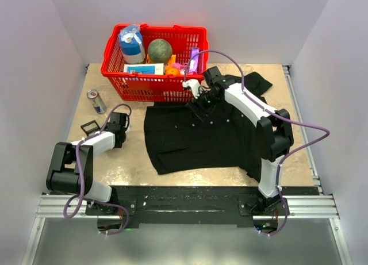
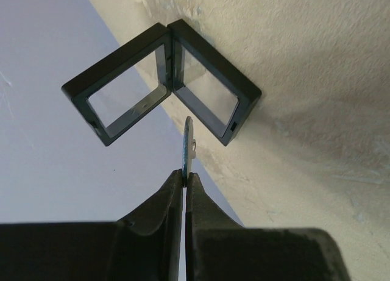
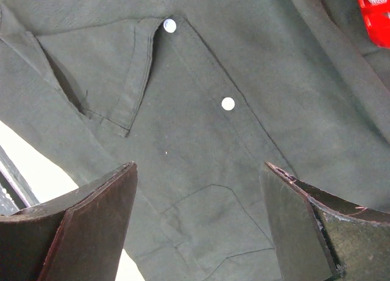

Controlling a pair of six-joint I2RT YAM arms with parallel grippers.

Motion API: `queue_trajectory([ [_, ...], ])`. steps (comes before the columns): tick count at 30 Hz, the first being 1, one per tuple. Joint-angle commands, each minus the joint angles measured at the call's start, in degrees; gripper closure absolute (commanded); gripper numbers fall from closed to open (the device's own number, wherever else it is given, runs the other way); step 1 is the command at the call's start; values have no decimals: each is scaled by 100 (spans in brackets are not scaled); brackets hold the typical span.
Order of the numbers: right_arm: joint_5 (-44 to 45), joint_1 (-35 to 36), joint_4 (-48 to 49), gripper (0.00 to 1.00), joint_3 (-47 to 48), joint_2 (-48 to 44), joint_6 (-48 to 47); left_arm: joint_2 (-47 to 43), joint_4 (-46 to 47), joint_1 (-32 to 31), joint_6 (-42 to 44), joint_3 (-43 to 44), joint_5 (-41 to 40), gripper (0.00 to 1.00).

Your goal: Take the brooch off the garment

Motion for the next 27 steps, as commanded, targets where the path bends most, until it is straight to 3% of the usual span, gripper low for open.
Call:
queue_trajectory([
  [1,87,116,61,15,40,-31,-144,168,327,66,-61,174,195,100],
  [27,289,117,149,14,-224,-110,-249,1092,740,373,317,815,178,100],
])
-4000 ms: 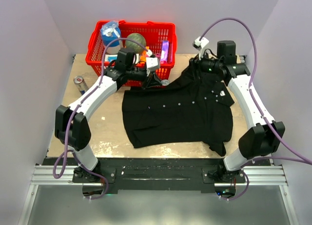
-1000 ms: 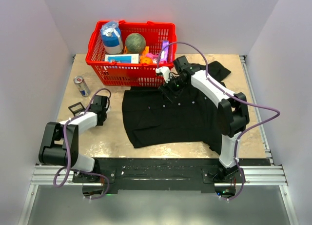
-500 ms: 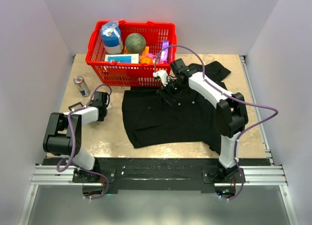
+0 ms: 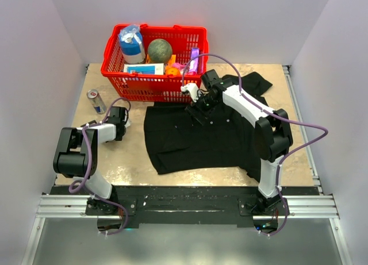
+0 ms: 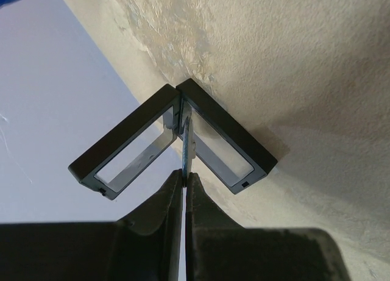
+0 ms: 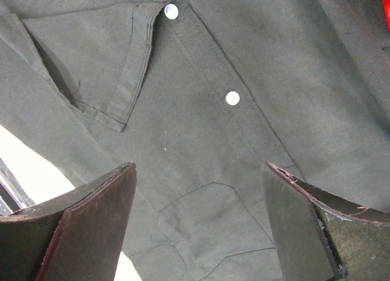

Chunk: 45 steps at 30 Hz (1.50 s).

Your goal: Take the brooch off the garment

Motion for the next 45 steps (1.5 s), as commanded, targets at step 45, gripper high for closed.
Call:
queue_trajectory([
  [45,61,1,140,13,-60,-69,-146,418,-1006,107,-567,645,271,85],
])
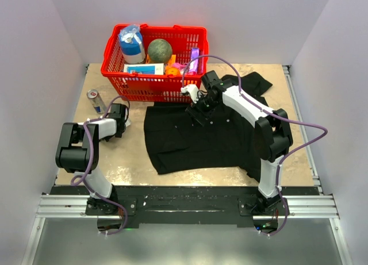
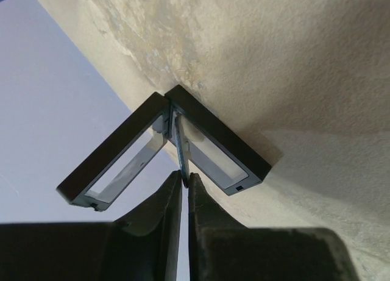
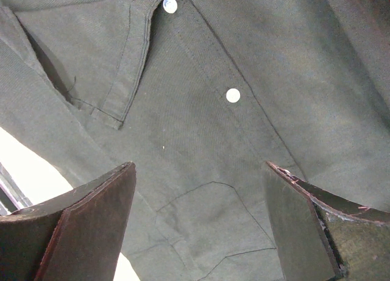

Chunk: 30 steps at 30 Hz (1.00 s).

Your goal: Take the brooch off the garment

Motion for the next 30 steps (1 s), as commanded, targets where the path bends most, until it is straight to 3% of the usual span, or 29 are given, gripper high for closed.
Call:
queue_trajectory([
  [1,37,9,107,13,36,-71,-96,84,-278,46,-237,142,186,84],
  [30,20,36,107,13,27,-88,-131,-39,-946,37,-580,564,511,71],
])
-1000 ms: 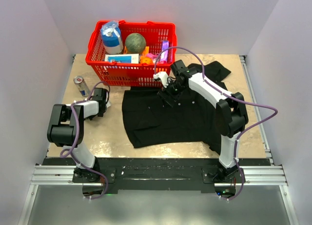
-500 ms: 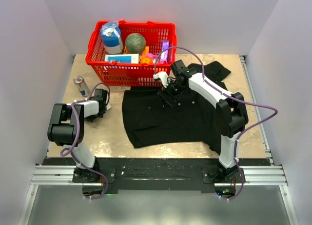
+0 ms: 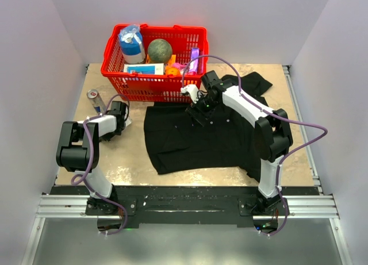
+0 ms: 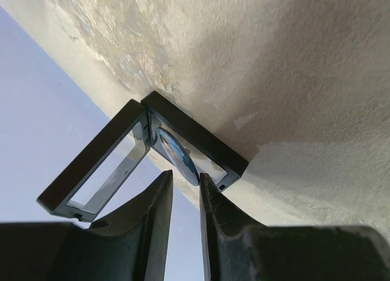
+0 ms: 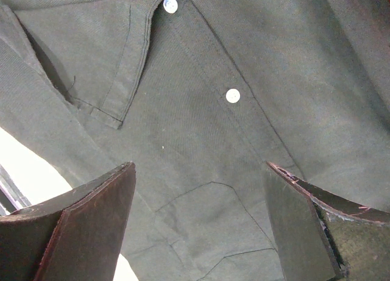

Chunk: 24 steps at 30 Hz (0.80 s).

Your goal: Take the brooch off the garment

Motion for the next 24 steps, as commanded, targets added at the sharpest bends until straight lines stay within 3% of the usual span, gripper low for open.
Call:
queue_trajectory([
  [1,22,42,110,13,10,-97,-90,-164,-236,37,-147,256,172,70],
  [17,48,42,101,13,-227,-264,-169,-427,-623,-226,-534,492,602,69],
  [24,13,34,302,12,-79,-168,6,-1217,-904,-1622,-1333,1494,2973,68],
])
